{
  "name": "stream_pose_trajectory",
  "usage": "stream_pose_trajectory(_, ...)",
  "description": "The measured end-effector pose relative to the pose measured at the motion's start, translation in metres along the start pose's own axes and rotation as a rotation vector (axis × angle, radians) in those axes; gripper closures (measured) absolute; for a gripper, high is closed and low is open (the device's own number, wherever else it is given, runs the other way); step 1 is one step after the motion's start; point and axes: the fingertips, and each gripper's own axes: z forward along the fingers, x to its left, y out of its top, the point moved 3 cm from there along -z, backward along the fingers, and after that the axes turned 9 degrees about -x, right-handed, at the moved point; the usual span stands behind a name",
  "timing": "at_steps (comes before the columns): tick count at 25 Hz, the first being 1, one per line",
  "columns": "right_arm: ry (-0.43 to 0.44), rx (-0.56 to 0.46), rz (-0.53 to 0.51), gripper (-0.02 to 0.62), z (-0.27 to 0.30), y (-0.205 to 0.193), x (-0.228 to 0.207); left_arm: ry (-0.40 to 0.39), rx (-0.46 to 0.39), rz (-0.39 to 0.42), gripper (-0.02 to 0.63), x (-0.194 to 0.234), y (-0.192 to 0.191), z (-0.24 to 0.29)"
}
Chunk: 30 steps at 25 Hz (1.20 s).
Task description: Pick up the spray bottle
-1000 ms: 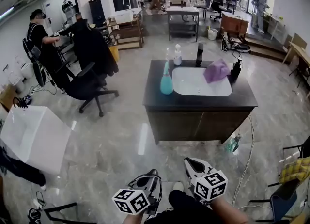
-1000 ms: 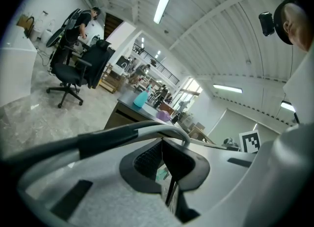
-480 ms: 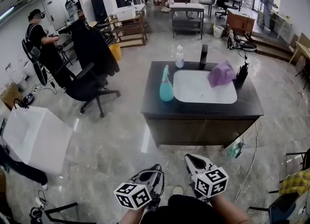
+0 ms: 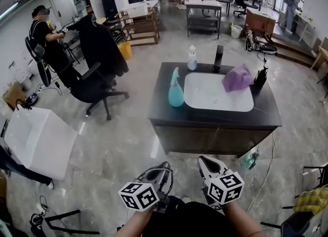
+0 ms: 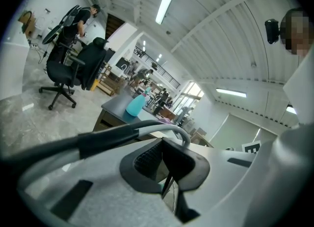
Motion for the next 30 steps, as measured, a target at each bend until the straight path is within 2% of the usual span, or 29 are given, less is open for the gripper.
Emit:
stream_pose_trajectory(7, -0.028, 0.001, 0.008, 0.588, 0.007, 0.0, -0.014, 0.012, -0.017, 0.015, 0.598, 0.003, 0.008, 0.012)
stream_pose_trajectory(12, -0.011, -0.014, -0.001, 0.588, 0.014, 0.008, -0.012, 0.036, -0.032, 0.03, 0.598, 0.006, 0.014, 0.02)
stream_pose_trajectory(25, -0.037, -0.004, -0.007, 0.588, 0.062, 0.019, -0.032, 0.004, 0.009, 0.018, 0.598, 0.031, 0.029, 0.072)
stream_pose_trajectory(30, -0.038, -0.002, -0.008, 0.588, 0.094, 0.028, -0.039, -0.007, 0.019, 0.063, 0.598, 0.045, 0.048, 0.097)
